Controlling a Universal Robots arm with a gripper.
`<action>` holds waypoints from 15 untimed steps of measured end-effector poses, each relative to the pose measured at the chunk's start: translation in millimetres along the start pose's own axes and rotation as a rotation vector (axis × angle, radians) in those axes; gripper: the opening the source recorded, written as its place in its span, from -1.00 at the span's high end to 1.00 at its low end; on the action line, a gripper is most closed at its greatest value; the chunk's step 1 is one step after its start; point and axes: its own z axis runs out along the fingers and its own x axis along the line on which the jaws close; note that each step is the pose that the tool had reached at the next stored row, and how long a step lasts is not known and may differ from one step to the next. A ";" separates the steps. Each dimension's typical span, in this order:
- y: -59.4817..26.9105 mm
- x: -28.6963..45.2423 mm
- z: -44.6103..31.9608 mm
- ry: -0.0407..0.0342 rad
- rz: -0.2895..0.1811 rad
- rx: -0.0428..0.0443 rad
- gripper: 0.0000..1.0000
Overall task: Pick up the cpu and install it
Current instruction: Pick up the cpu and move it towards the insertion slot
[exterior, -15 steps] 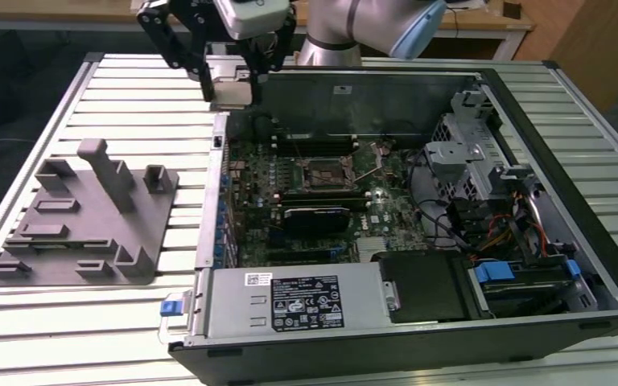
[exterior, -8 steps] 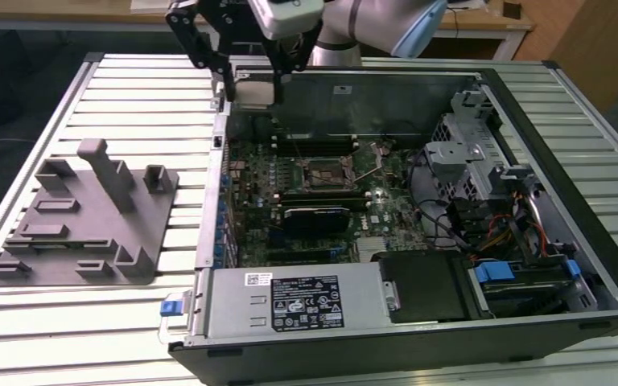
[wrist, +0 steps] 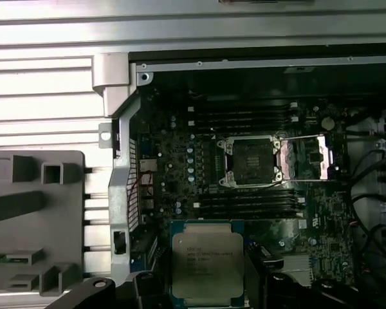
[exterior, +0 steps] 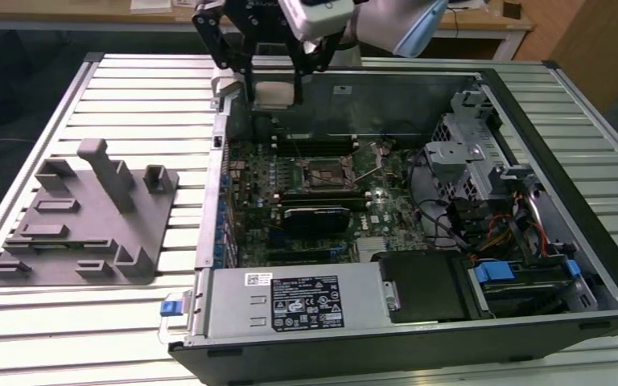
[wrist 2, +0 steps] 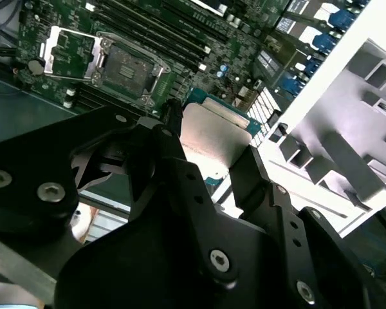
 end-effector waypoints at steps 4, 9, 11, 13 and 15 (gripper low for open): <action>2.0 -8.0 2.6 0.0000 0.000 -0.0001 -0.08; 4.6 -17.4 6.9 0.0001 0.000 0.0001 -0.08; 5.7 -21.7 8.9 0.0000 0.000 0.0000 -0.08; 6.8 -25.6 10.9 0.0000 0.000 0.0000 -0.08; 7.9 -29.2 12.9 0.0000 0.000 -0.0001 -0.08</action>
